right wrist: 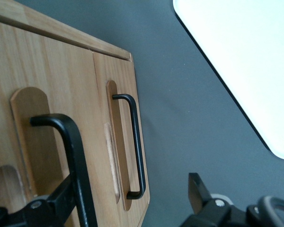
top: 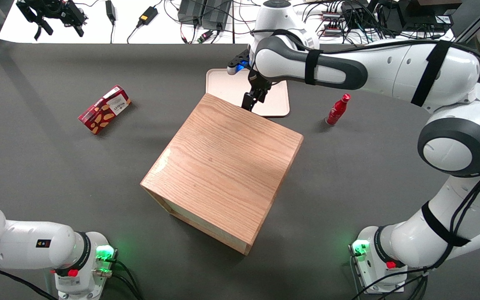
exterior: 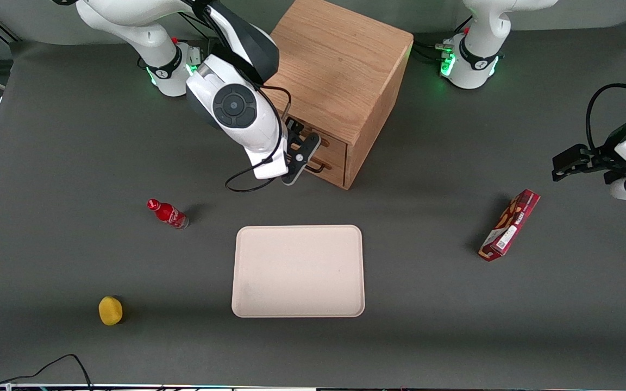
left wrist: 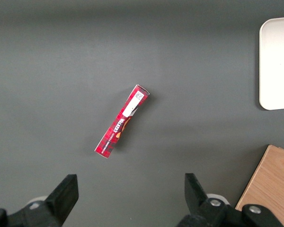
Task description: Open upper drawer
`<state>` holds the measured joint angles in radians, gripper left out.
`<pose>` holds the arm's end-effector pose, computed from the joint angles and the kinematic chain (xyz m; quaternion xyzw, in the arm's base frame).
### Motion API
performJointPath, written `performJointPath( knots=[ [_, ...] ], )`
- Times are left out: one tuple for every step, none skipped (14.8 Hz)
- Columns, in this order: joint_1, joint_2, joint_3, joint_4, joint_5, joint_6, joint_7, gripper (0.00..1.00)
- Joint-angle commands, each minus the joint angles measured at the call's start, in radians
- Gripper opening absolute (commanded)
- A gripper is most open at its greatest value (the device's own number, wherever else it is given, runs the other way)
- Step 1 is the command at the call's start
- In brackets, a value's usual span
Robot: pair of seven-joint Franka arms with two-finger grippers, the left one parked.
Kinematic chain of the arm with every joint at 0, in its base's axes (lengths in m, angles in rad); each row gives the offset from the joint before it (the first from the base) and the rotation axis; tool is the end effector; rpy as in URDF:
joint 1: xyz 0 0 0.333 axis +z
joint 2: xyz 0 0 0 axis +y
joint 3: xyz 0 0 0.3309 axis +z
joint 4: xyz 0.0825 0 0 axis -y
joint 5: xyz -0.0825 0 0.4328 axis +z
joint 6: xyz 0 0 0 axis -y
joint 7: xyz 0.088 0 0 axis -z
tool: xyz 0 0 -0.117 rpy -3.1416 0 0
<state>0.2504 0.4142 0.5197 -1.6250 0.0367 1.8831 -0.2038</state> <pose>0.5247 0.4620 0.3860 -0.8854 -0.4466 0.0824 0.0992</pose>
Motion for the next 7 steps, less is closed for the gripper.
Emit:
performJointPath(
  knots=[
    [-0.008, 0.018, -0.004, -0.009, -0.043, 0.046, -0.029, 1.0],
    [-0.01, 0.018, -0.004, -0.013, -0.043, 0.056, -0.043, 1.0],
    [-0.011, 0.021, -0.006, -0.015, -0.043, 0.06, -0.046, 1.0],
    [-0.013, 0.029, -0.006, -0.013, -0.046, 0.06, -0.051, 1.0],
    [-0.013, 0.029, -0.006, -0.013, -0.05, 0.062, -0.057, 1.0],
    [-0.016, 0.029, -0.006, -0.013, -0.052, 0.062, -0.063, 1.0],
    [-0.019, 0.029, -0.006, -0.012, -0.052, 0.06, -0.078, 1.0]
  ],
)
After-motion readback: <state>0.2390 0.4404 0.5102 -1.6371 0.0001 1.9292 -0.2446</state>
